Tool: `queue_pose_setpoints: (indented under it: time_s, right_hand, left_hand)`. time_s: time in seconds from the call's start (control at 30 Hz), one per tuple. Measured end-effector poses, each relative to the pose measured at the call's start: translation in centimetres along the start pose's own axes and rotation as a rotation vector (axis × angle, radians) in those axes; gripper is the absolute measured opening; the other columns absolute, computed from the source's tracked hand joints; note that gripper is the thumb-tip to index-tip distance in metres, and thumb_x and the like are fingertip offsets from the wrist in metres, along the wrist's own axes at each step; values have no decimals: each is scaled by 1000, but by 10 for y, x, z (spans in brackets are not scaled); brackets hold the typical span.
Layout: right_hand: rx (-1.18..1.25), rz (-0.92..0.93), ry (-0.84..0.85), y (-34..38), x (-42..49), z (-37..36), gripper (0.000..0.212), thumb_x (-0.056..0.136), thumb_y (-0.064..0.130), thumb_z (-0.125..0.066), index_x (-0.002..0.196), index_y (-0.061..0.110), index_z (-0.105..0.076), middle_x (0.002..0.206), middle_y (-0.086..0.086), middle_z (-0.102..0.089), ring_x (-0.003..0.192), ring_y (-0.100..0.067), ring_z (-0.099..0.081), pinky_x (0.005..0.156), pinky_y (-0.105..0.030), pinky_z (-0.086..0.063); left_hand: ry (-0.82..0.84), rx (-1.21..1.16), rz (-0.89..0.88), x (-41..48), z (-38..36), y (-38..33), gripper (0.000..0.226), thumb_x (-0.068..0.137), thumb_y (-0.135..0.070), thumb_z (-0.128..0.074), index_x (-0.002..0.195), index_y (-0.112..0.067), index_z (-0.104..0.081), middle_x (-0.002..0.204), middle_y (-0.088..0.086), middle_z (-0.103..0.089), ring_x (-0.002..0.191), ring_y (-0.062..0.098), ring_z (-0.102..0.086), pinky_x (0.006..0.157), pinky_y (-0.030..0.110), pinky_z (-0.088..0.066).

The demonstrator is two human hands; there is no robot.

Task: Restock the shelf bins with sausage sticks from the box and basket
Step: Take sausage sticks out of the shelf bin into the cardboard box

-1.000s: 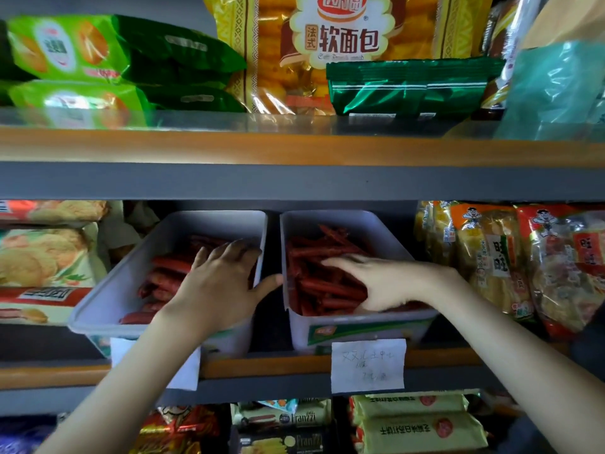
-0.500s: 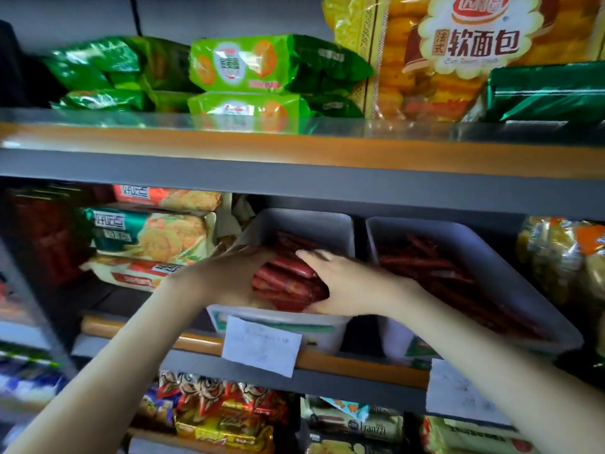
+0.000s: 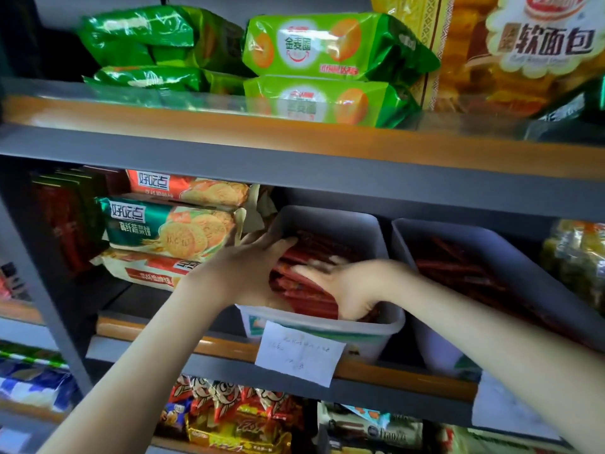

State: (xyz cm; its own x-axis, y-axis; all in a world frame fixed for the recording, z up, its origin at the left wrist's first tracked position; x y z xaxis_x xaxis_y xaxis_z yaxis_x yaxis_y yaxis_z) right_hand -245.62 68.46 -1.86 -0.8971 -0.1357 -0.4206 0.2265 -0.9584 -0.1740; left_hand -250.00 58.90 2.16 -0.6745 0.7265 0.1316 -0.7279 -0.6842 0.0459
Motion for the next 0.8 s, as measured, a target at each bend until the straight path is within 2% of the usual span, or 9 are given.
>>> queue_pose_setpoints:
  time_s: [0.1,0.17,0.27,0.37,0.43,0.53,0.63,0.7,0.8]
  right_hand:
    - [40,-17,-55,0,-4,4,105,85,13,-60,144,39,23,157,1,18,146,-26,1,115,-40,-21]
    - [55,-26,-118,-1,-5,5,106,84,12,-62,145,39,20,158,-1,15,146,-25,-5,114,-38,-23]
    - [37,-5,-177,1,-3,3,103,84,17,-62,144,44,17,159,-3,2,144,-29,-7,113,-45,-24]
    - [-34,-38,-211,1,3,1,88,91,21,-53,143,48,12,159,-4,0,144,-32,-4,113,-50,-21]
    - [-106,-130,-275,-2,7,5,70,98,19,-40,146,45,4,159,-3,0,144,-33,-4,112,-51,-21]
    - [-93,-218,-407,-8,11,15,68,97,14,-40,148,39,-3,157,-2,-11,141,-33,-17,107,-48,-29]
    - [-79,-262,-452,-11,9,22,64,97,11,-40,149,27,-7,154,-3,-19,136,-31,-27,106,-44,-34]
    - [-83,-287,-462,-10,6,25,63,93,8,-44,147,19,-14,147,-6,-27,132,-30,-32,101,-44,-39]
    - [-39,-353,-488,-8,-6,33,63,82,11,-61,137,12,-29,132,-9,-38,123,-29,-43,90,-40,-44]
  left_hand:
    - [-34,-38,22,-2,1,6,112,63,-83,-52,148,-35,2,158,-7,-6,145,19,-6,117,52,2]
    - [-23,-109,93,-5,-3,12,105,69,-77,-53,149,-35,0,157,-5,-9,145,24,-9,117,49,-5]
    - [-25,-282,188,-6,-17,18,89,81,-69,-48,150,-30,-10,156,3,-17,143,29,-17,113,43,-22]
    - [-203,-278,166,-13,-2,8,75,87,-61,-46,146,-19,-27,147,9,-35,134,31,-34,107,38,-31]
    - [-330,-203,155,-20,14,0,66,90,-54,-47,143,-18,-32,140,7,-41,128,30,-40,103,35,-32]
    - [-426,-181,184,-30,25,-3,55,94,-47,-44,141,-21,-33,136,4,-44,123,28,-45,96,33,-35]
    - [-448,-255,208,-37,26,1,51,95,-44,-45,140,-21,-36,133,4,-46,119,28,-48,90,33,-38]
    - [-471,-277,220,-40,27,6,49,95,-42,-47,138,-20,-39,130,5,-49,117,27,-49,89,33,-39]
    - [-501,-331,235,-43,28,9,45,95,-39,-50,133,-17,-46,124,9,-53,111,31,-51,86,36,-41]
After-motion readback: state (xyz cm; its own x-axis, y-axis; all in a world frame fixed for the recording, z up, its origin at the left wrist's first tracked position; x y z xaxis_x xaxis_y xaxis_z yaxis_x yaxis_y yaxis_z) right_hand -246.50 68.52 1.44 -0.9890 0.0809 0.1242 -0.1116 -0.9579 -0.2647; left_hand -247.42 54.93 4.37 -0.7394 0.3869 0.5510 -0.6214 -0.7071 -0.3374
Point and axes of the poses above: each hand's wrist, its own x-axis towards the middle knuckle, its own z-axis out of the back of the hand, y = z × x, the point moved 10 cm from there along x, towards the middle knuckle
